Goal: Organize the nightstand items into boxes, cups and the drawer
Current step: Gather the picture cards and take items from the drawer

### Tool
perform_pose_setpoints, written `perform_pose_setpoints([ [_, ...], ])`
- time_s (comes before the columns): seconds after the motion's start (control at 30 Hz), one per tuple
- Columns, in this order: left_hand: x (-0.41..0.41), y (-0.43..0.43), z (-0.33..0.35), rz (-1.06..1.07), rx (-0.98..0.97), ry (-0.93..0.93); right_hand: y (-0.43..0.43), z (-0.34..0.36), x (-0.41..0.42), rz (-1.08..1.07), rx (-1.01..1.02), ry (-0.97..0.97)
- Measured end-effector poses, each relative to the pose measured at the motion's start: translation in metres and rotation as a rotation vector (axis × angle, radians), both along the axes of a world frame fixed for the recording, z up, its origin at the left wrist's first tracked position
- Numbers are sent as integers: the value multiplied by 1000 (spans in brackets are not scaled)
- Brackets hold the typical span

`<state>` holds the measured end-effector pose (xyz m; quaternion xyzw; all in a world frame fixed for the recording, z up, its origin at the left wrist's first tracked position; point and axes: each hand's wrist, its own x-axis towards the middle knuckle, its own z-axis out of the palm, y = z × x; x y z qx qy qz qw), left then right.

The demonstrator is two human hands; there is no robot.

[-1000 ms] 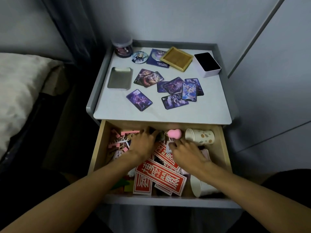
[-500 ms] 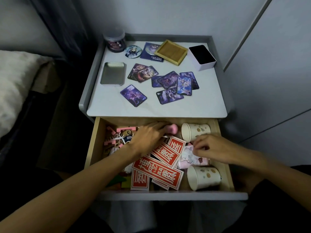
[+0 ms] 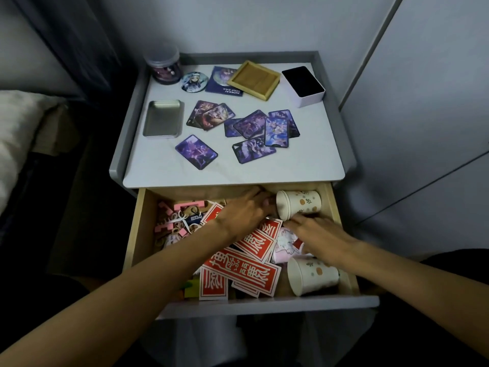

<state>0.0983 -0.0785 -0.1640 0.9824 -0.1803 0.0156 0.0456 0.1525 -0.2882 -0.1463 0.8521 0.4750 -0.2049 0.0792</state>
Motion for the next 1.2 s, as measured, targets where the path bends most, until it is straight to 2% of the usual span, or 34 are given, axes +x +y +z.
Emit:
perform_pose_setpoints([
  [0.17,-11,0,4,85,59,121,2,2,-7,-17,-72,-113],
  [0.3,-18,2,10,146,13,177,3,13,-5,-79,-35,-92],
  [0.57,-24,2,32,89,-61,-90,1,61,2,-251,53,17],
  [0.73,-37,1,63,72,-184,-208,-3,107,11,-310,173,-58],
  [0.8,-34,2,78,167,-265,-249,0,119,22,-394,325,-20],
  [0.87,-27,5,91,306,-411,-260,9,125,39,-555,557,105],
  [0.93,-17,9,102,446,-644,-226,19,125,62,-753,780,186],
  [1.0,-8,14,110,571,-876,-161,28,120,81,-912,924,185],
  [1.07,1,19,114,673,-1026,-105,33,110,96,-988,967,124],
  [1.2,10,25,115,741,-1176,-77,37,88,106,-982,878,-25],
])
